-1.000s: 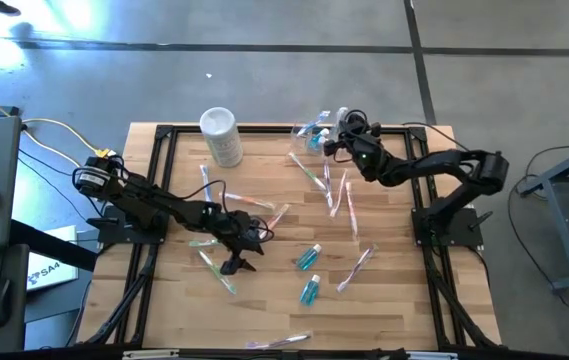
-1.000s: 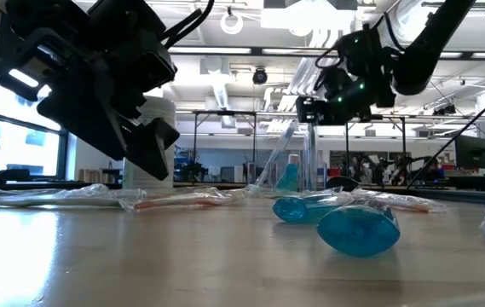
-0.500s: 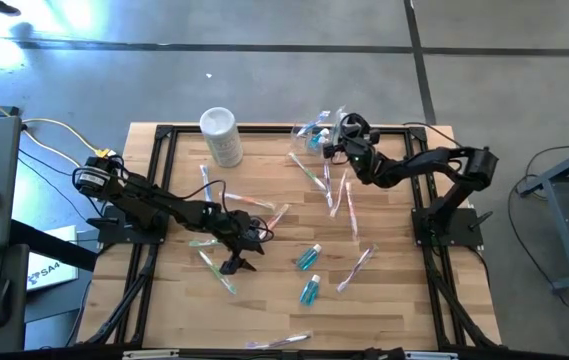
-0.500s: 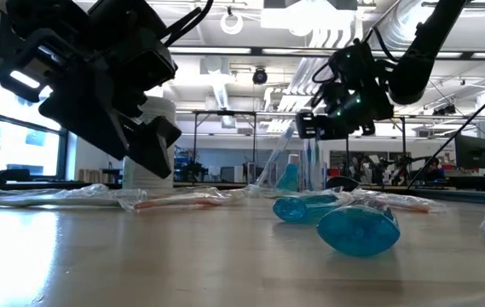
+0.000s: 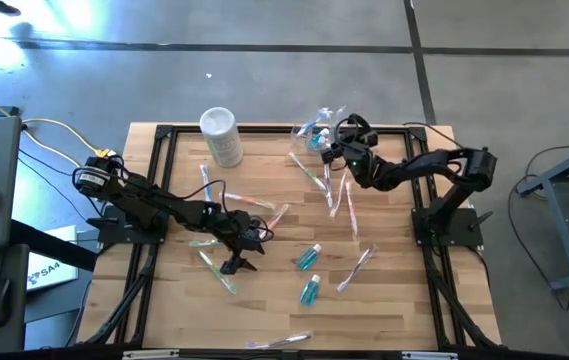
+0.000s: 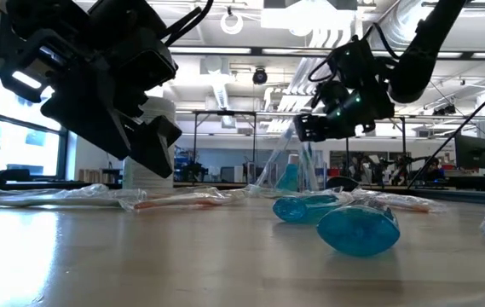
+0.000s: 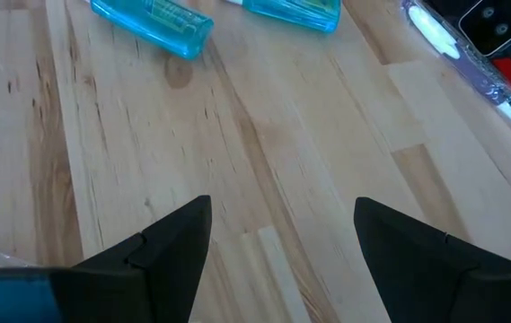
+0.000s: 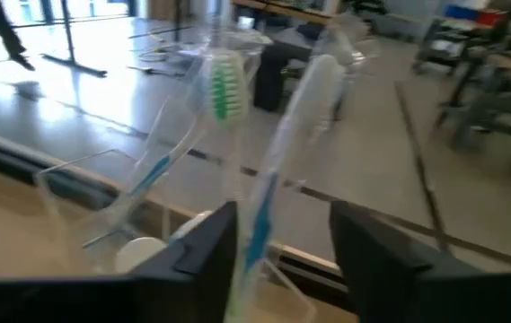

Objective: Pick & Place toothbrushing station
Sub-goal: Put the blue mouthwash into the transparent organizer

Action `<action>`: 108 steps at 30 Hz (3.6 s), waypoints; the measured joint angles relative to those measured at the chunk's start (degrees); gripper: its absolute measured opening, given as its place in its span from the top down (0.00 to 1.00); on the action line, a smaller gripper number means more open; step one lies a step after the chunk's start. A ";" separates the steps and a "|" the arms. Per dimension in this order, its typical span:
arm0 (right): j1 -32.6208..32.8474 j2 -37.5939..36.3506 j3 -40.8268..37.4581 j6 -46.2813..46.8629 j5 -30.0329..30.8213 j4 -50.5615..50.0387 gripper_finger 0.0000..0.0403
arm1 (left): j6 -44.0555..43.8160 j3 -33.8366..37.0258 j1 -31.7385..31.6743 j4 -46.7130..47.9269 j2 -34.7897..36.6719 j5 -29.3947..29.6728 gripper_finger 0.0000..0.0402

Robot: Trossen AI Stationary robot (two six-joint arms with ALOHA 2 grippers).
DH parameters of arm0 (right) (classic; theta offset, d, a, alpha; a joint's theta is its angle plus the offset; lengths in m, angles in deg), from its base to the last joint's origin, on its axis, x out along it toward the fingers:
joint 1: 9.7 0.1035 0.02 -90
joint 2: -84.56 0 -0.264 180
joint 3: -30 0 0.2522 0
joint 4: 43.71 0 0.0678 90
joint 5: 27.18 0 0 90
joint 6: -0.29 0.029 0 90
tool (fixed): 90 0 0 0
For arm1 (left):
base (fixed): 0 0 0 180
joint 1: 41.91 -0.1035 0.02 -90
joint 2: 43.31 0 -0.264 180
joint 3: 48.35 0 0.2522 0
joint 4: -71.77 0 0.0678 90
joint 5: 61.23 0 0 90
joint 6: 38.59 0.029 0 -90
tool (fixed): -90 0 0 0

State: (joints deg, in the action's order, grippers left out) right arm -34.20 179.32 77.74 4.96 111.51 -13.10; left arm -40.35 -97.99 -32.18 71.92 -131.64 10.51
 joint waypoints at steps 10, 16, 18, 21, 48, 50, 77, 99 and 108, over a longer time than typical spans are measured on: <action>7.78 -4.54 0.00 -10.10 15.52 -0.08 0.37 | -1.46 0.00 0.00 0.79 0.00 1.37 0.33; 18.47 -12.24 0.06 -16.67 21.17 -0.50 0.37 | 0.33 -0.41 0.00 0.77 0.07 2.24 0.33; 22.98 -14.95 0.07 -16.92 23.46 -1.55 0.37 | 2.68 -1.15 0.00 1.18 0.77 2.34 0.33; 30.54 -18.36 0.09 -15.21 26.44 -4.49 0.37 | 7.05 -2.60 0.00 -0.77 0.87 2.32 0.33; 68.11 -20.85 0.02 0.05 41.07 -13.61 0.38 | -10.98 -44.22 7.20 17.92 -30.26 40.16 0.33; 68.05 -20.85 0.02 -1.57 41.01 -12.06 0.38 | -12.03 -46.39 7.21 20.14 -31.81 40.25 0.33; 68.02 -20.85 0.02 -1.26 38.11 -11.57 0.38 | -10.42 -45.76 3.39 28.78 -31.71 33.06 0.65; 65.80 -20.85 0.02 -4.91 -10.73 -2.15 0.38 | 2.52 -45.71 11.29 -2.39 -10.89 13.20 0.65; 64.44 -18.69 0.02 -9.28 -16.70 1.85 0.38 | 5.65 -45.83 11.26 -9.59 -13.10 5.57 0.65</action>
State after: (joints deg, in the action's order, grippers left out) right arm 30.25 160.63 77.76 -4.32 94.81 -11.25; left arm -34.71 -143.82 -20.92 62.34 -144.75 16.08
